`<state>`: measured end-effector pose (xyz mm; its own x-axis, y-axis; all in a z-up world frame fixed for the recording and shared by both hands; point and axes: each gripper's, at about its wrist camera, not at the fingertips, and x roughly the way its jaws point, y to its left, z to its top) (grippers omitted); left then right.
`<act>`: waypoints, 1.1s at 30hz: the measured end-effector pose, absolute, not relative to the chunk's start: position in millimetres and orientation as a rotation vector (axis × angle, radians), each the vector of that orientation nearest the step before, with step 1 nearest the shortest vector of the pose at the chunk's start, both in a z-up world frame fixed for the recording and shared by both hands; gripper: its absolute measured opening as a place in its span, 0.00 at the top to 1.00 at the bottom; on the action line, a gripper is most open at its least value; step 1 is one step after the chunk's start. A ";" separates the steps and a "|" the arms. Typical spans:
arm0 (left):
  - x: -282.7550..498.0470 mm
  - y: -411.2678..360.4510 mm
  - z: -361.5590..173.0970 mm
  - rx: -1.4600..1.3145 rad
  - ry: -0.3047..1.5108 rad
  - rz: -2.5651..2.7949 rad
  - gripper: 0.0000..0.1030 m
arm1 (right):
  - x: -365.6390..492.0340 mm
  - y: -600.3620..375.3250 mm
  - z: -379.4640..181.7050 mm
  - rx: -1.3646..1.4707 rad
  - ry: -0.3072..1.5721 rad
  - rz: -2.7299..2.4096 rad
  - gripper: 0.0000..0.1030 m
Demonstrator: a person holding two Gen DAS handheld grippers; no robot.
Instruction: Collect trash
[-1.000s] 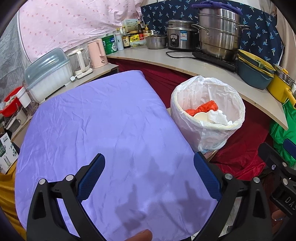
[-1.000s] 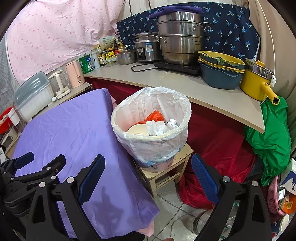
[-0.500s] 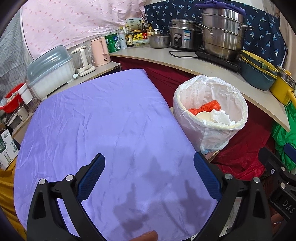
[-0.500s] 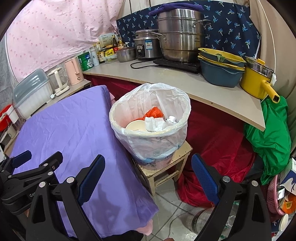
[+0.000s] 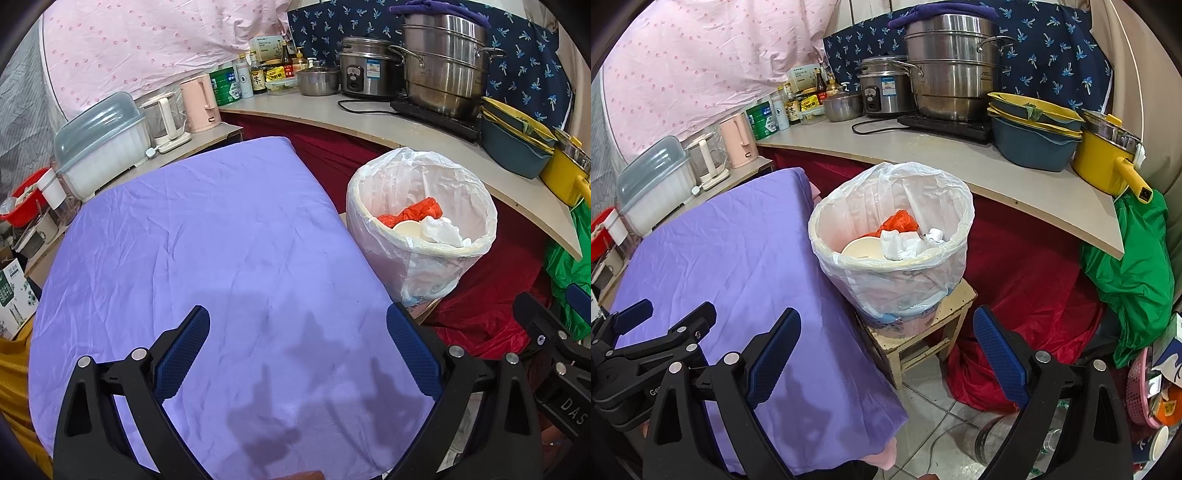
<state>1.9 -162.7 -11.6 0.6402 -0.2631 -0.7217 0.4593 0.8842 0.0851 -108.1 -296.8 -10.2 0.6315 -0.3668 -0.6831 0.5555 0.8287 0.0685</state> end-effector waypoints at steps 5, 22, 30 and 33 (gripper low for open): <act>1.4 -163.4 -12.0 0.268 0.775 -0.409 0.11 | -107.5 -296.9 -11.8 0.286 0.712 -0.536 0.12; 2.0 -166.8 -14.0 0.282 0.783 -0.397 0.11 | -104.3 -295.6 -17.3 0.290 0.719 -0.534 0.12; 2.3 -167.0 -14.3 0.280 0.787 -0.399 0.11 | -103.0 -294.6 -17.3 0.291 0.720 -0.533 0.12; 2.8 -166.4 -14.5 0.282 0.788 -0.399 0.11 | -102.4 -294.5 -17.9 0.287 0.723 -0.535 0.12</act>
<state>2.8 -166.4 -14.5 0.6373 -0.2410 -0.7320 0.4473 0.8891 0.0967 -102.4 -294.5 -17.9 0.6250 -0.3623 -0.6914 0.5550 0.8291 0.0672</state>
